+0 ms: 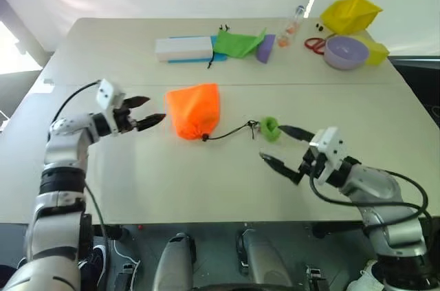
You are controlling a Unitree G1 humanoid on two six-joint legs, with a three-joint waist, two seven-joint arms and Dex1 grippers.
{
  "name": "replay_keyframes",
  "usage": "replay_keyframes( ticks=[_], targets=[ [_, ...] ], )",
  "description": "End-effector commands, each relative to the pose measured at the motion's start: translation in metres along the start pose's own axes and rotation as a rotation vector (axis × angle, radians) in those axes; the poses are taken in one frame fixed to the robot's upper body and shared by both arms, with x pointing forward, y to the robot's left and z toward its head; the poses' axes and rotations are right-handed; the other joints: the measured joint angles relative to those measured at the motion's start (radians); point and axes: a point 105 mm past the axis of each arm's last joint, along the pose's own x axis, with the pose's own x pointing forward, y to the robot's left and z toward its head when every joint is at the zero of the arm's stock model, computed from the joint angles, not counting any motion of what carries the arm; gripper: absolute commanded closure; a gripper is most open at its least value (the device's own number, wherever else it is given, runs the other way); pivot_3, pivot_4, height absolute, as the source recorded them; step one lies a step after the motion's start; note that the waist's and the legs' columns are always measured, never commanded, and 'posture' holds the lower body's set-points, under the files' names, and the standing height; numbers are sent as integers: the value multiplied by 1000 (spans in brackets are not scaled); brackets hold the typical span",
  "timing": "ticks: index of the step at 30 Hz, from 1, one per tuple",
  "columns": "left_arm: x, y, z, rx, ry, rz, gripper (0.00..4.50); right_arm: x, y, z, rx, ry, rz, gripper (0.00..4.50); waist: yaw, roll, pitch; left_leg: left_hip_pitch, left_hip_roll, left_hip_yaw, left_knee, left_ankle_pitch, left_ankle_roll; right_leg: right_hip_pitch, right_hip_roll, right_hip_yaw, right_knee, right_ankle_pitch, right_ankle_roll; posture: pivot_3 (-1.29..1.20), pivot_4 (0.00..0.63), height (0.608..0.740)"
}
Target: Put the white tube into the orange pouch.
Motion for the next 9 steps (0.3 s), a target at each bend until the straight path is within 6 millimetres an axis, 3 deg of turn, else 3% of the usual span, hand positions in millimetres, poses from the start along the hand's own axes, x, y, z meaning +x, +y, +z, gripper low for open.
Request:
replay_keyframes(
  ticks=[1, 9],
  targets=[
    [-29, 20, -1, 28, -18, 156, 131, -7, 3, 3, -31, -7, 30, 61, 0, 0, 0, 2, 0, 0, 1, 0, 0, 3, -1, 0, -1, 0, -1, 0, 150, 740],
    [-51, 24, -19, 11, -19, 247, 131, -16, -2, -21, -12, 65, 13, 61, 3, -1, -1, 4, 0, 2, 4, 0, -1, 6, -5, -1, -2, 3, -5, 0, 150, 740]
  ],
)
